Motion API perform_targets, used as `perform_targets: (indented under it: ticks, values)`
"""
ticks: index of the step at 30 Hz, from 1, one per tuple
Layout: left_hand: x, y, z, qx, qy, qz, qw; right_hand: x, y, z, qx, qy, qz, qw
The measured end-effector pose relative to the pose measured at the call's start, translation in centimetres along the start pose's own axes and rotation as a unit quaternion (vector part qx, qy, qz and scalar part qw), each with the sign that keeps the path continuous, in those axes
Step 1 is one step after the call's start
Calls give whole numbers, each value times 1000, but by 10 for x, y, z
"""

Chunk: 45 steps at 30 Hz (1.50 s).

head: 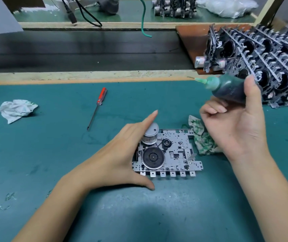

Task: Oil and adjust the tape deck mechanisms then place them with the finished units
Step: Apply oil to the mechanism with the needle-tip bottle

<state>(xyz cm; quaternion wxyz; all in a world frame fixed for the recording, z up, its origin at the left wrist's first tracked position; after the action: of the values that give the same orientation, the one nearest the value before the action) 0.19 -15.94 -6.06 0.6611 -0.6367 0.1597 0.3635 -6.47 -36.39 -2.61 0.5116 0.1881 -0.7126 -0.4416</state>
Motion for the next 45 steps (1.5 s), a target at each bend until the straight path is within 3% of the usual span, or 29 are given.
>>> perform_targets:
  ticks: [19, 34, 36, 38, 41, 43, 45]
  values:
    - [-1, -5, 2, 0, 3, -8, 1000, -17, 0, 3, -12, 87, 13, 996]
    - [0, -5, 4, 13, 7, 6, 1000, -14, -3, 1, -30, 80, -14, 996]
    - [-4, -4, 1, -23, -38, 69, 997, -12, -2, 2, -34, 80, -17, 996]
    - [-7, 1, -7, -126, -92, 131, 979, -10, 1, 2, -37, 71, -26, 996]
    - [-15, 4, -19, -270, -144, 122, 944, -3, 4, 3, -40, 46, -75, 995]
    - [-15, 1, -22, -302, -175, 142, 926, 4, 5, 5, -46, 31, -126, 991]
    - [-14, -6, -22, -317, -181, 275, 889, 13, 6, 7, -43, 11, -168, 985]
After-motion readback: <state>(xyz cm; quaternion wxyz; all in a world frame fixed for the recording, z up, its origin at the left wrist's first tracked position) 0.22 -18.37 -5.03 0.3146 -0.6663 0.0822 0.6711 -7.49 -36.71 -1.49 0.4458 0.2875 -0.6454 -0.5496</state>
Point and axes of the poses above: each hand's wrist, its own z-axis away from the middle knuckle, its own y-axis out of the palm, x = y × z, the point moved 3 cm from there along -z, towards the middle knuckle, and after that the axes turned 14 degrees about x, right-handed, at the moved point
